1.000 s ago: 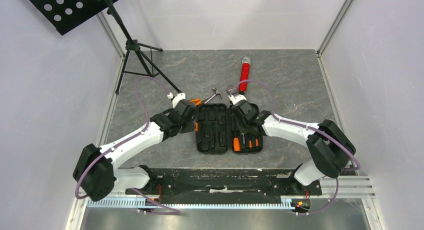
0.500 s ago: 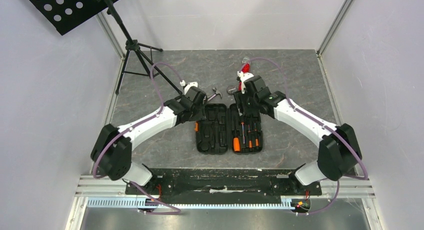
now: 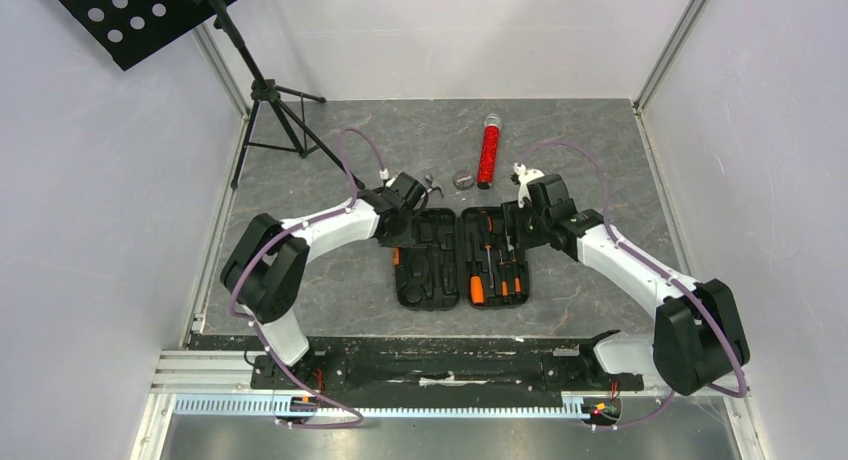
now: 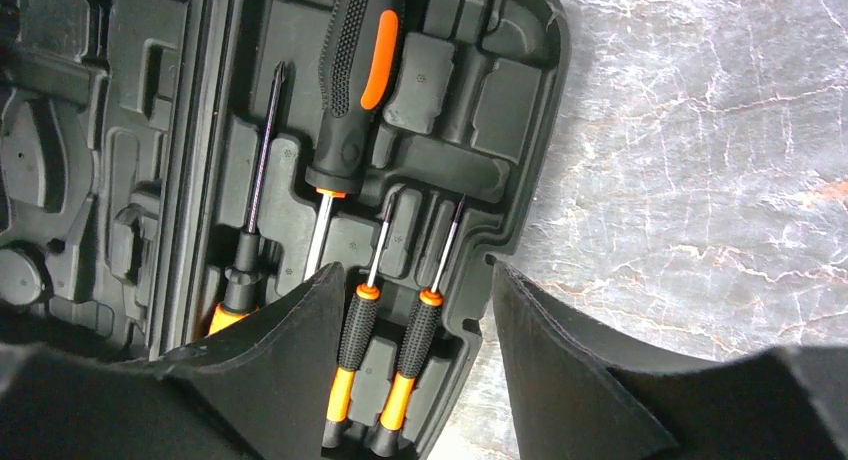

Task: Pack the tool kit
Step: Move the toolbox to the center of the board.

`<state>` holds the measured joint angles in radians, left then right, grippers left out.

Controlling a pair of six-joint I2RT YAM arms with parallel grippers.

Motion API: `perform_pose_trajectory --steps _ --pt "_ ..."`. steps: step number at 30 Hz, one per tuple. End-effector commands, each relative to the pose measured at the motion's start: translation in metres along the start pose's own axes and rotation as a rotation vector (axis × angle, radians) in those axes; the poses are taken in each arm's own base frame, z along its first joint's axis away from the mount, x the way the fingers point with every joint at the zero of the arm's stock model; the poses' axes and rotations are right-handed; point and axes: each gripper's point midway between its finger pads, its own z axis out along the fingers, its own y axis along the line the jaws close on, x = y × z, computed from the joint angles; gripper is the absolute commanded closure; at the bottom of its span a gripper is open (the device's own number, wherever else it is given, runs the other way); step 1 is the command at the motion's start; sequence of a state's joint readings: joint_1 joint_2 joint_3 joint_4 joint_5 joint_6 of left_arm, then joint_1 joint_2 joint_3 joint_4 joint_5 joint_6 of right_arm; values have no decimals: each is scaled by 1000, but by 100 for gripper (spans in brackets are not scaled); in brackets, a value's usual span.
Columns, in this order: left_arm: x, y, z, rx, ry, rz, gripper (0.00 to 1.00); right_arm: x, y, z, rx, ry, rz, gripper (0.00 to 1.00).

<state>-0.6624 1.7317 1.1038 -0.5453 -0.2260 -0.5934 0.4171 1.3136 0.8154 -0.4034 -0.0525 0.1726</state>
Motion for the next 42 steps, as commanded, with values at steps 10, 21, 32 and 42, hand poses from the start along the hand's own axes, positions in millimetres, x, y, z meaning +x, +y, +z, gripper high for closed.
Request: perform_pose_trajectory --steps 10,21,32,42 --pt "49 -90 -33 265 64 -90 74 -14 -9 -9 -9 -135 24 41" --pt "10 -96 -23 286 -72 -444 85 -45 -14 -1 3 -166 22 38" --pt "-42 -80 -34 281 -189 -415 60 -101 17 32 -158 -214 -80 31" --pt "-94 13 -106 122 -438 -226 30 -173 43 99 -70 -174 -376 20"
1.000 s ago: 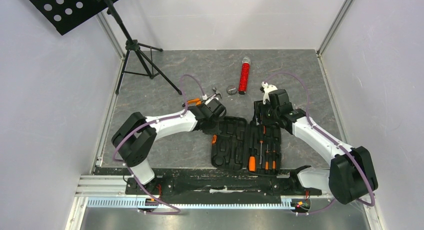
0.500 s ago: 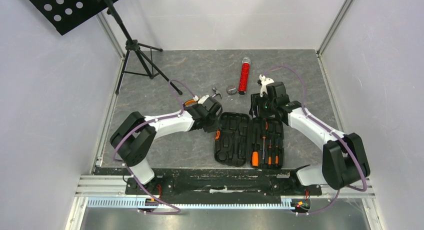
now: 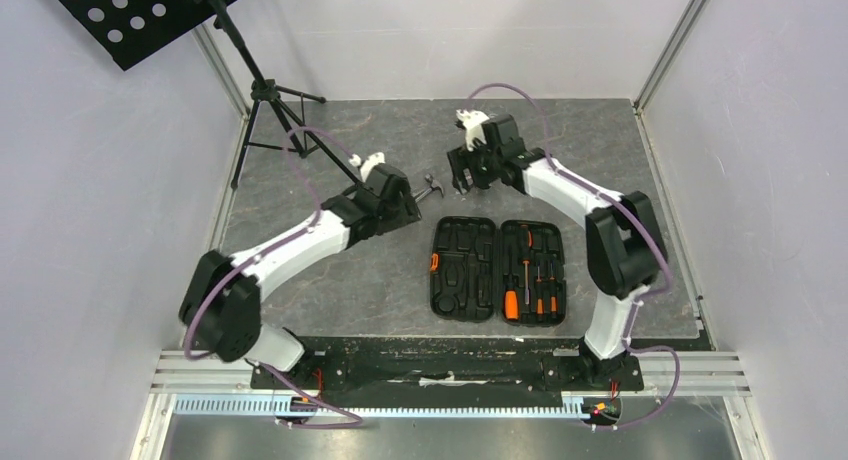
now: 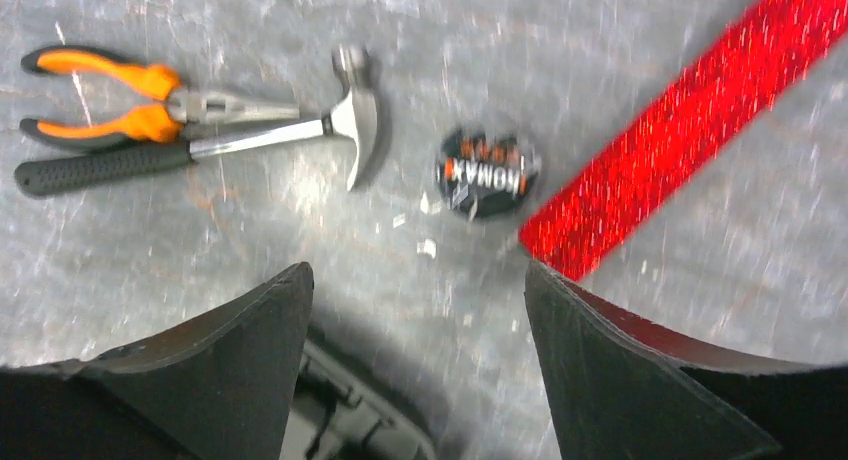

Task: Pack the tool kit
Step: Move the toolbox to the center of the board, then pick up the tool from the center of the board.

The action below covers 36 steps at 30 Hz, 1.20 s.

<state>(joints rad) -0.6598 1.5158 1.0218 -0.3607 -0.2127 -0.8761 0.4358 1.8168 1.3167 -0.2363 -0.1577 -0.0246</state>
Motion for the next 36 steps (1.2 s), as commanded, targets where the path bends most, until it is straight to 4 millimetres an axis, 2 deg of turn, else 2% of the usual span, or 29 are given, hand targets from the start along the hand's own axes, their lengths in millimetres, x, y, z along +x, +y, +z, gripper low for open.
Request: perform_pose_trajectory --steps 1,6,8,10,17,22,25,29,33,36 --pt "-80 19 -59 -64 -257 186 28 -33 -9 29 58 17 -173 20" --pt "-144 21 -126 -111 -482 312 21 -30 -18 58 84 85 -255 23" --pt "-163 26 -143 -151 -571 356 20 -29 -21 65 90 99 -265 25" --pt "-173 35 -149 -201 -635 382 18 -23 -24 70 99 117 -274 26" --pt "-162 55 -135 -255 -631 386 19 -10 -30 87 87 148 -262 25" --pt "-168 66 -143 -316 -674 399 19 4 -28 98 67 176 -242 27" --pt "-170 74 -145 -352 -694 409 19 8 -28 99 67 185 -233 33" --pt "-171 77 -145 -375 -700 417 20 1 -25 90 57 170 -232 51" --pt "-170 78 -143 -384 -694 423 20 -17 -18 66 54 126 -241 53" --pt "-170 77 -143 -379 -694 418 20 -31 -9 39 59 85 -247 53"
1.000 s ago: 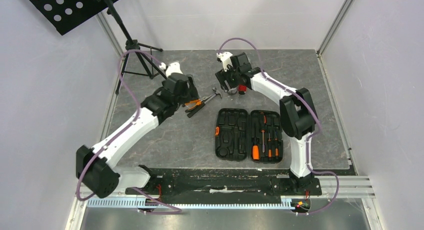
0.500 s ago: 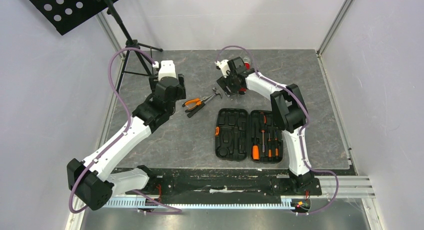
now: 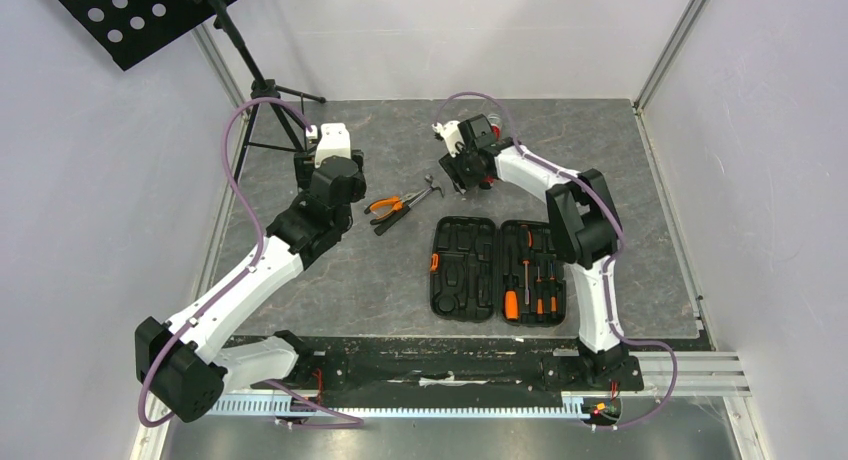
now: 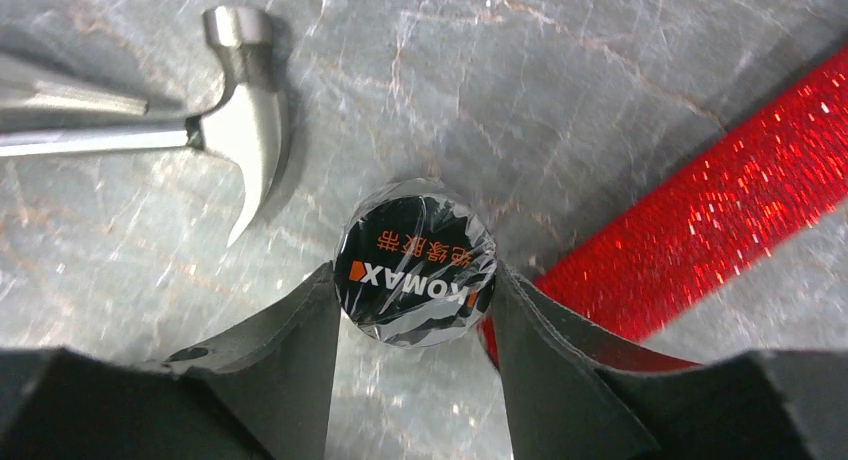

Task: Pack the tool kit
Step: Pick up the tool from the center of the board, then place the tool in the toolbox.

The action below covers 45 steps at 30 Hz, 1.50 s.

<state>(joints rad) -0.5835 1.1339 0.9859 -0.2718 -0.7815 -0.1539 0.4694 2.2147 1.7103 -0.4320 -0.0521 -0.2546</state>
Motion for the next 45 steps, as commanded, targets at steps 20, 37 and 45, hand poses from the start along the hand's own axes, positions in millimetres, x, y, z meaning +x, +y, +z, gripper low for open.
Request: perform_pose_trajectory --steps 20,37,45 --pt "-9 43 -28 -77 -69 -83 20 85 175 -172 -212 -131 -63 50" --pt "11 49 -19 -143 -57 -10 20 135 244 -154 -322 -6 -145 46" --pt "10 48 -18 -137 -61 -10 20 148 249 -154 -323 35 -158 39"
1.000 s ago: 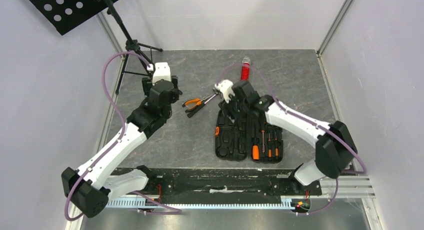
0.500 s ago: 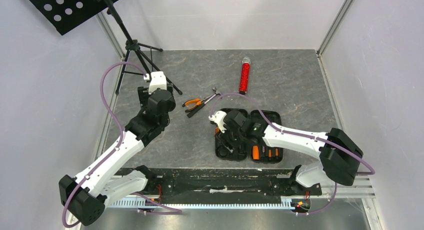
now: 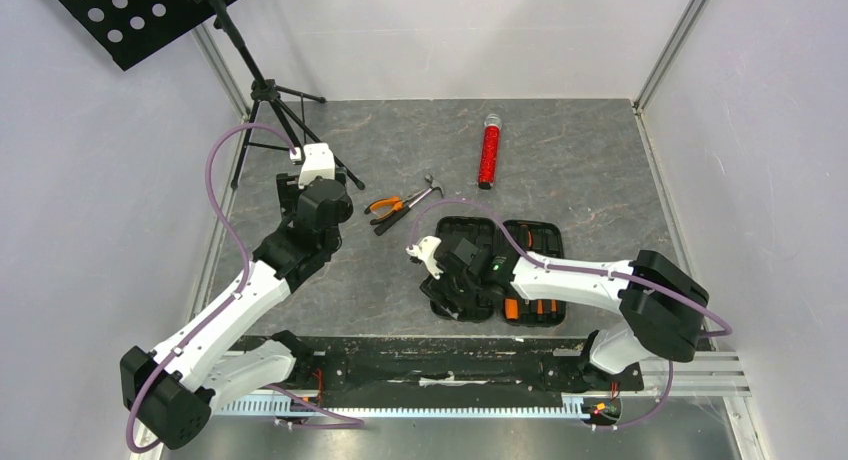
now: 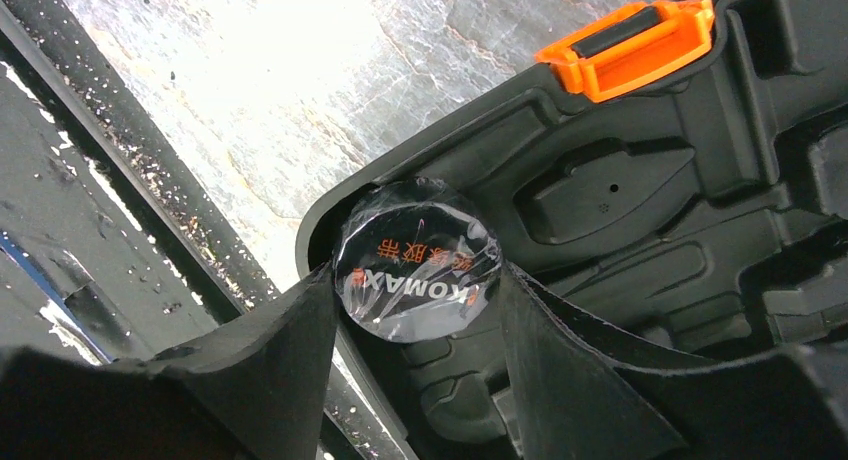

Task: Pack the tool kit
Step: Place the tool in the toolbox.

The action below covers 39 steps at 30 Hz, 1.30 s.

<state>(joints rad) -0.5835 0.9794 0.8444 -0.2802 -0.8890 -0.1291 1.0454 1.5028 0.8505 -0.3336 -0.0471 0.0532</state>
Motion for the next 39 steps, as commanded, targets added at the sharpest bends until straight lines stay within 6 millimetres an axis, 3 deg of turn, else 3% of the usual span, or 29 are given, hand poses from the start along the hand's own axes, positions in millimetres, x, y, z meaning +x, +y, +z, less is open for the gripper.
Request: perform_pose_trajectory --steps 1,12,18,23,26,33,39 --pt "-12 5 1 -29 -40 -34 20 0 3 0 4 -5 5 38" --pt "-11 4 2 -25 -37 -31 21 -1 7 -6 -6 -3 -6 33" --pt "-11 4 2 -24 -37 -30 21 -22 4 -22 21 -62 2 26" --pt "-12 5 1 -25 -40 -33 21 -32 -1 -28 53 -69 18 25" --pt "-12 5 1 -25 -40 -32 21 -31 1 -27 42 -69 21 29" --pt "-11 4 1 -22 -39 -31 21 -19 1 -11 39 -31 26 46" --pt "-12 4 1 -21 -40 -30 21 3 0 7 42 29 36 50"
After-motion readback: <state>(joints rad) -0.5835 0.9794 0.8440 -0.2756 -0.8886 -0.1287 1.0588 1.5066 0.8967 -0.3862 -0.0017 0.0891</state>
